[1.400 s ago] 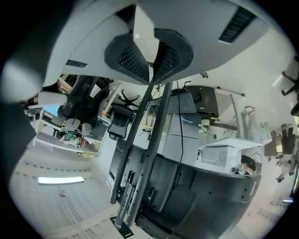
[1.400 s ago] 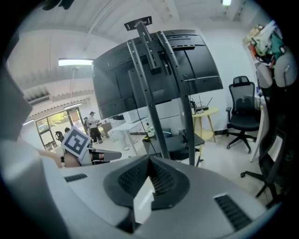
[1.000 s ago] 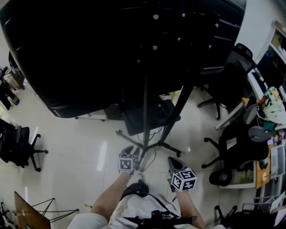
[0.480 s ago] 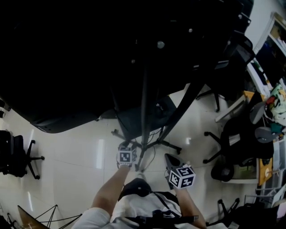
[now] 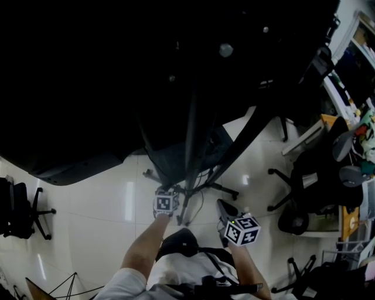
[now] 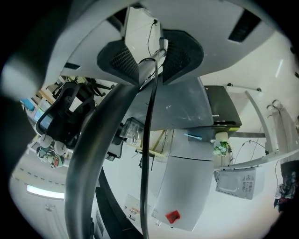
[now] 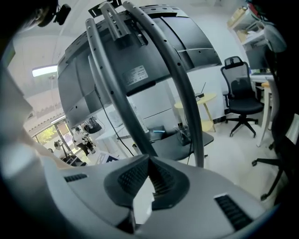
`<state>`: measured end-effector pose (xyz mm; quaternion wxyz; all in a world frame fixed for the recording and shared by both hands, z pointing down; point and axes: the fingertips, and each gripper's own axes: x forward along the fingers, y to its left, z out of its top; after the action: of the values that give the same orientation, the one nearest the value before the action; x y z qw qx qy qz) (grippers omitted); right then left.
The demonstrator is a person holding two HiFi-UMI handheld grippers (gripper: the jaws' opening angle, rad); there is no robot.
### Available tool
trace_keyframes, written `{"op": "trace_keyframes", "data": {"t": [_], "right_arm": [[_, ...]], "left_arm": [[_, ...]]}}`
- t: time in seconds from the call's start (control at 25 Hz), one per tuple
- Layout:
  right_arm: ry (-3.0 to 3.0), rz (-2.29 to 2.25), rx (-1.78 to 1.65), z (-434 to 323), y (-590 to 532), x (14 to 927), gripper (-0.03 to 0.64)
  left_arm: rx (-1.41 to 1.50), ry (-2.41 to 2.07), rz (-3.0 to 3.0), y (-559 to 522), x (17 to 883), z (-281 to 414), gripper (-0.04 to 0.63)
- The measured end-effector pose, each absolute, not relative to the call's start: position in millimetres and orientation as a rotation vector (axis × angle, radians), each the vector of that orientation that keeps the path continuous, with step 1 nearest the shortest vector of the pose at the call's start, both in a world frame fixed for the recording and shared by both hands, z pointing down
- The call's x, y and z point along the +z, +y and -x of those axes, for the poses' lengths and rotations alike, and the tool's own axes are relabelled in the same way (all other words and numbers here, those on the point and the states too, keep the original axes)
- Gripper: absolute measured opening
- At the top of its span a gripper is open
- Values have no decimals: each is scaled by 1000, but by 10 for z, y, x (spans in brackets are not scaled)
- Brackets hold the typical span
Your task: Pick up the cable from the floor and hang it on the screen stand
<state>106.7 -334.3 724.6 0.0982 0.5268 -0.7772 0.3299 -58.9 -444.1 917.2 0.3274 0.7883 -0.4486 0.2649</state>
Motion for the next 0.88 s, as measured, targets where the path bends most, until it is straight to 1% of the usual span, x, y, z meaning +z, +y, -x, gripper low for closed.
{"op": "trace_keyframes", "data": {"t": [0.28,0.36,0.48,0.52,0.56,0.6,0.68,0.88], "right_arm": [[-2240,-1600,1022,-1181,-3335,7490,11],[-2230,-1599,1024,-1213,-3318,7540,11],[-2223,-1611,1029,-1246,-3277,7559,11],[-2221,-1616,1029,-1254,-3270,7561,11],[-2219,-1620,1029,-1262,-3266,7566,11],[-2217,-1621,1028,-1269,-3261,7572,11],[-2218,-1616,1026,-1278,-3238,7576,11],[-2229,-1598,1023,-1281,-3076,7495,11]], "left_arm": [[732,-1147,-2060,-4600,9397,588,155],[731,-1132,-2072,-4604,9413,532,130],[732,-1138,-2079,-4591,9418,521,116],[737,-1143,-2082,-4591,9421,535,102],[746,-1143,-2086,-4591,9425,546,83],[755,-1141,-2091,-4588,9427,549,36],[765,-1141,-2095,-4563,9419,543,26],[751,-1129,-2110,-4344,9251,458,25]]}}
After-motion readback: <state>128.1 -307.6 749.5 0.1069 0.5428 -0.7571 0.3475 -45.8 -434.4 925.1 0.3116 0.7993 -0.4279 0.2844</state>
